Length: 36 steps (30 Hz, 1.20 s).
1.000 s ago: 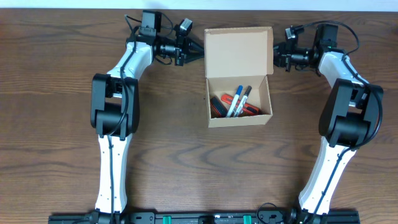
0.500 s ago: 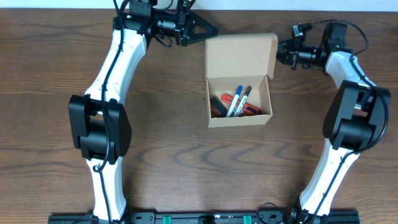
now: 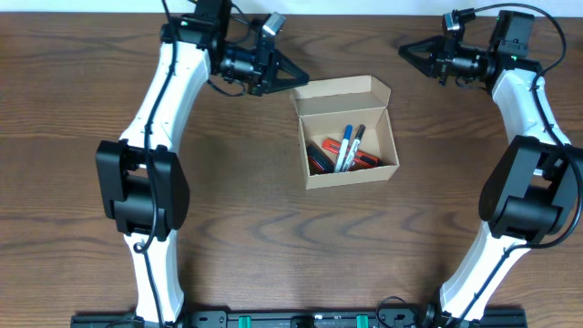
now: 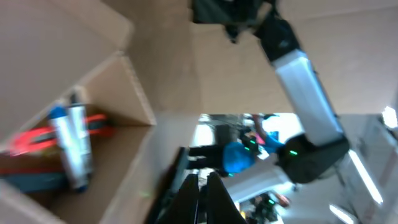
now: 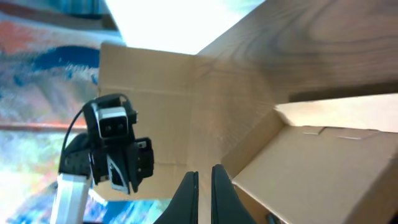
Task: Pack container
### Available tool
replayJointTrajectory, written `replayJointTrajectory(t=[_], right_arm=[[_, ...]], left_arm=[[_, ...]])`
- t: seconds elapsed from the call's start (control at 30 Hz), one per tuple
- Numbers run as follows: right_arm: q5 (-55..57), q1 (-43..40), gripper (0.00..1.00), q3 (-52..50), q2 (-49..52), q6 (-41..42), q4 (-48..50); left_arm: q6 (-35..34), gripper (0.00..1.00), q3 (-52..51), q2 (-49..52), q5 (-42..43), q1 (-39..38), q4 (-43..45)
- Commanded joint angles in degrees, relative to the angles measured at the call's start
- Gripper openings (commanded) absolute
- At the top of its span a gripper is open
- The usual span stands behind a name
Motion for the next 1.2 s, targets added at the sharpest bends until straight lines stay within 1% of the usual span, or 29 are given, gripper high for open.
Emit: replayJointTrajectory(t=[0.0, 0.1, 0.17, 0.27, 0.3, 0.37, 0.4, 0.5, 0.57, 0.63, 0.73, 0.9, 1.17], right_arm=[[6.27, -1.14, 0.02, 0.02, -0.44, 2.38, -1.53], [10.19, -2.29, 0.02, 0.02, -0.44, 2.82, -5.46], [15.41, -3.08, 0.02, 0.00, -0.44, 2.78, -11.61], [23.23, -3.41, 0.01, 0.00, -0.42, 1.95, -18.56], [24.87, -3.37, 0.02, 0.00, -0.39, 1.92, -19.58], [27.98, -3.19, 0.02, -0.02, -0.31, 1.97, -21.14], [28.48, -3.15, 0.01, -0.04, -0.04, 2.03, -21.11], [28.44, -3.10, 0.02, -0.07, 0.87, 3.19, -21.33], [27.89, -3.10, 0.01, -0.09, 2.19, 3.08, -21.73], [27.15, -3.04, 0.01, -0.09, 3.34, 1.60, -21.94], [26.21, -3.04, 0.02, -0.09, 4.90, 1.05, -22.27], [24.04, -2.75, 0.02, -0.09, 7.87, 1.09, -20.79], [19.19, -0.48, 0.02, -0.09, 11.58, 2.08, -16.26]], left_arm=[[2.08, 0.06, 0.24, 0.28, -10.88, 3.02, -2.45], [0.85, 0.06, 0.24, 0.31, -19.04, 5.16, -6.23], [-4.42, 0.06, 0.09, 0.35, -25.68, 6.56, -9.62], [-5.51, 0.06, -0.63, 0.42, -26.51, 7.45, -11.04], [-6.91, 0.06, -0.90, 0.44, -27.26, 7.45, -10.93], [-12.22, 0.06, -1.68, 0.96, -30.73, 7.43, -10.62], [-12.90, 0.06, -2.27, 1.53, -30.91, 7.37, -10.12], [-13.29, 0.06, -3.78, 4.37, -26.45, 7.34, -9.14], [-12.92, 0.06, -3.89, 7.74, -20.24, 7.32, -8.92], [-12.00, 0.06, -3.89, 10.21, -16.15, 7.28, -8.31], [-11.78, 0.06, -3.89, 12.11, -15.93, 7.04, -8.11], [-11.87, 0.06, -3.89, 12.41, -15.41, 6.49, -6.60], [-13.33, 0.06, -3.89, 12.44, -13.99, 4.90, -4.72]])
